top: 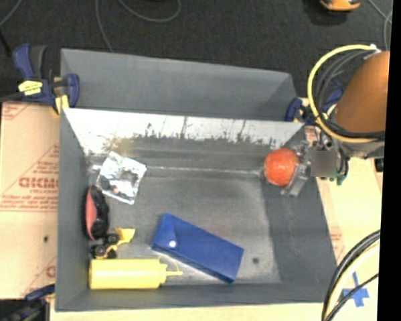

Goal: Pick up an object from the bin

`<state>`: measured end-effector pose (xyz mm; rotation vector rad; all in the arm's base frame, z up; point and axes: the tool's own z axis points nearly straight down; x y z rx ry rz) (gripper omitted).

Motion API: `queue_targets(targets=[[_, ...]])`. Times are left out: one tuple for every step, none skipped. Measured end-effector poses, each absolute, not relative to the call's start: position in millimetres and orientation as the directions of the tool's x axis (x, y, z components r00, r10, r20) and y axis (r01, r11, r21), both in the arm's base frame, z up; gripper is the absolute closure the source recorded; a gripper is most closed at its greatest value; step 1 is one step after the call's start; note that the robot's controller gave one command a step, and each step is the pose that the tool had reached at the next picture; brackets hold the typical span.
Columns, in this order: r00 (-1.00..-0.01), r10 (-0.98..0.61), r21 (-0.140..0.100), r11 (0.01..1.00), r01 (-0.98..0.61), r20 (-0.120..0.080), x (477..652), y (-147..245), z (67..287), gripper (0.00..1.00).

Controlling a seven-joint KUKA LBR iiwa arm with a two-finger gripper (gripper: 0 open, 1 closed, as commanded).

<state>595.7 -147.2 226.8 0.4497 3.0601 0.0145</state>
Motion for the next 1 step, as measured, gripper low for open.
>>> queue_targets(targets=[[-0.946, 0.32, 0.018, 0.947, 0.32, -0.053, 603.4, -153.2, 289.3, 1.0]])
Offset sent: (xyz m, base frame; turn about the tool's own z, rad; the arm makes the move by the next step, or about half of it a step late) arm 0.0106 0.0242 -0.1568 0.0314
